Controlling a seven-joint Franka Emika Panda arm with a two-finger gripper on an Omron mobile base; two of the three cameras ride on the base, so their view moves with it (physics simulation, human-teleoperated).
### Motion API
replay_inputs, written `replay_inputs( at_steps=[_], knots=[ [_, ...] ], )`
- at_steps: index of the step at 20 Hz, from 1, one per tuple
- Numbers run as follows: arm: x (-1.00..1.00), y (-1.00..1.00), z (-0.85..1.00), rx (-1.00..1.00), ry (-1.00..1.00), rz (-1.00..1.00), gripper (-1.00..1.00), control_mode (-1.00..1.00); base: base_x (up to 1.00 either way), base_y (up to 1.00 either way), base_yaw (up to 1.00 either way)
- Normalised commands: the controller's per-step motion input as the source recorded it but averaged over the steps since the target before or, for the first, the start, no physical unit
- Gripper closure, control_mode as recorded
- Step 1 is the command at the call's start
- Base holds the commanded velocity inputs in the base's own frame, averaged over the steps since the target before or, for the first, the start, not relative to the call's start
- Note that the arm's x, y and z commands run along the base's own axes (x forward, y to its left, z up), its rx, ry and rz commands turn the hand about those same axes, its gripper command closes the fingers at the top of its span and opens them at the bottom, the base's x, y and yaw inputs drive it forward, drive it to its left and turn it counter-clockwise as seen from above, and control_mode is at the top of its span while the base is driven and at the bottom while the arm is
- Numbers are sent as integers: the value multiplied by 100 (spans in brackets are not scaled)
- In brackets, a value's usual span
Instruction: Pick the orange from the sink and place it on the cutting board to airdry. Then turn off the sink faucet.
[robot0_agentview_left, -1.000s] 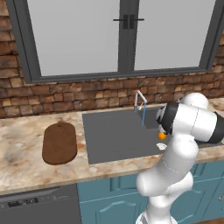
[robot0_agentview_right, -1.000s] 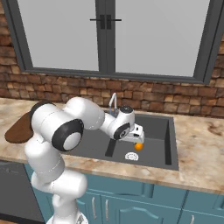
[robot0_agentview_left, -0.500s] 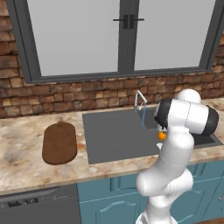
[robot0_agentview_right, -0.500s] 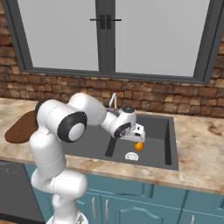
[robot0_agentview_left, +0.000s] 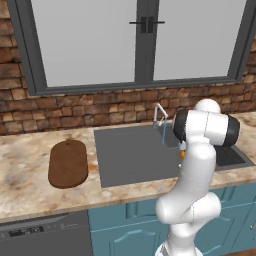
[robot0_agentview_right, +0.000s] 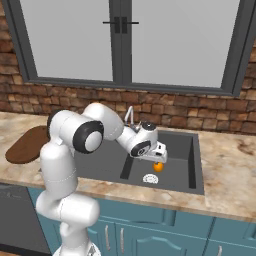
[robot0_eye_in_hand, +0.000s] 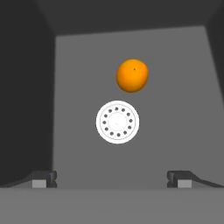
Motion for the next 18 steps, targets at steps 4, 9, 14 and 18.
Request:
replay_inputs(
  at_steps=[4,9,14,18],
  knots=[
    [24,-10,-20,1,0,0,-100,-100,0,0,0],
    [23,-13,-19,1,0,0,-100,-100,0,0,0],
    [23,-11,-20,1,0,0,-100,-100,0,0,0],
    [26,-8,-20,1,0,0,-100,-100,0,0,0]
  ],
)
